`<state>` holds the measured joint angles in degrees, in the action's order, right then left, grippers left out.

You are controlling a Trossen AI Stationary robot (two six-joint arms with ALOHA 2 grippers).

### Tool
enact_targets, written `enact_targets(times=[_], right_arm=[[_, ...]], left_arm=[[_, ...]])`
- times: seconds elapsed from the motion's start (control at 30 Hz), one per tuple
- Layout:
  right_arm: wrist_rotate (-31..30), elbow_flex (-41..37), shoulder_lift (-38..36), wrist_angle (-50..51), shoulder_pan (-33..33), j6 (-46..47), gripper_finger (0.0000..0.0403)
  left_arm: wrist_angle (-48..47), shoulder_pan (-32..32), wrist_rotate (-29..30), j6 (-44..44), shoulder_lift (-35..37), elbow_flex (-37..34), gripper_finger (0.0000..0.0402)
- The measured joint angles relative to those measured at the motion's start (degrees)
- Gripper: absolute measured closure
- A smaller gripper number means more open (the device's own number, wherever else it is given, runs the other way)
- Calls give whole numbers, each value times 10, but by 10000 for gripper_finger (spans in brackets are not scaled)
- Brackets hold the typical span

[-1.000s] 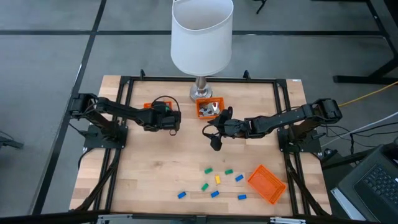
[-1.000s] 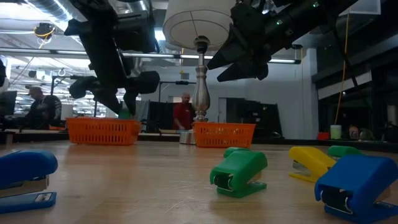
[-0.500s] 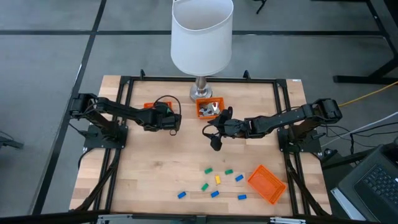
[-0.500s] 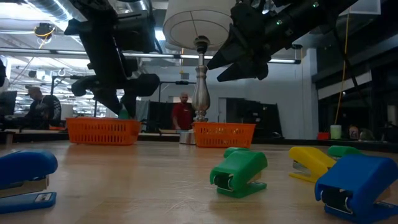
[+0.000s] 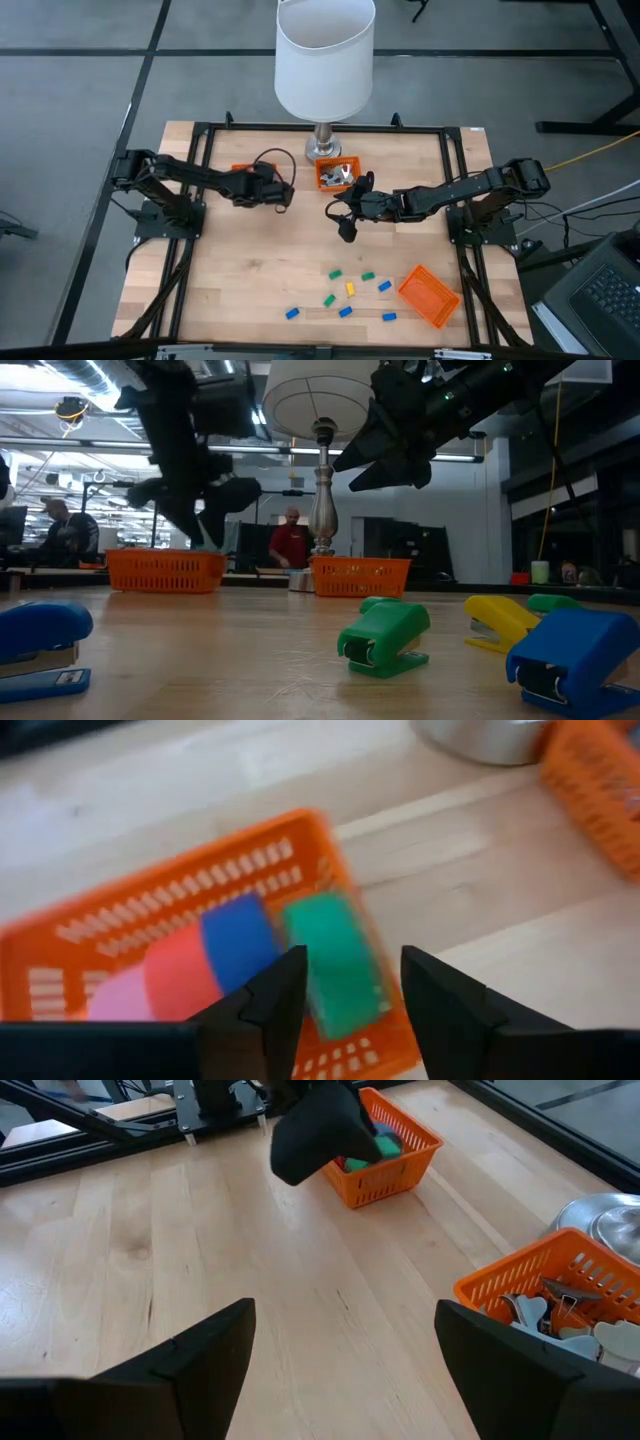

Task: Pick and place Stapler, Stapler remover, tape
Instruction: Put the green tape into the top left orange bin, then move the orange bin to the middle right of the table

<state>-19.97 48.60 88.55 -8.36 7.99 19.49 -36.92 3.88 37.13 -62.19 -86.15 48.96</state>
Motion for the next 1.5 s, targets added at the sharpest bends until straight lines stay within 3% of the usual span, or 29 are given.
enact_targets(times=[0.33,0.63,0.87,1.13,1.27,1.5], right_arm=[[0,0,0,0,0,-2,89],[0,0,0,9,0,-6,89],[9,0,0,37,0,-23,89],[130,0,0,86,1,-71,89],[179,0,0,117,2,-78,89],[320,0,-3,208,22,-78,92]], left_arm=[[-28,0,1,85,0,47,184],[-14,-48,-11,211,0,95,184],[34,-118,-32,372,1,110,182],[62,-174,-116,454,1,110,184],[58,-185,-118,456,1,110,183],[56,-184,-110,456,1,110,183]])
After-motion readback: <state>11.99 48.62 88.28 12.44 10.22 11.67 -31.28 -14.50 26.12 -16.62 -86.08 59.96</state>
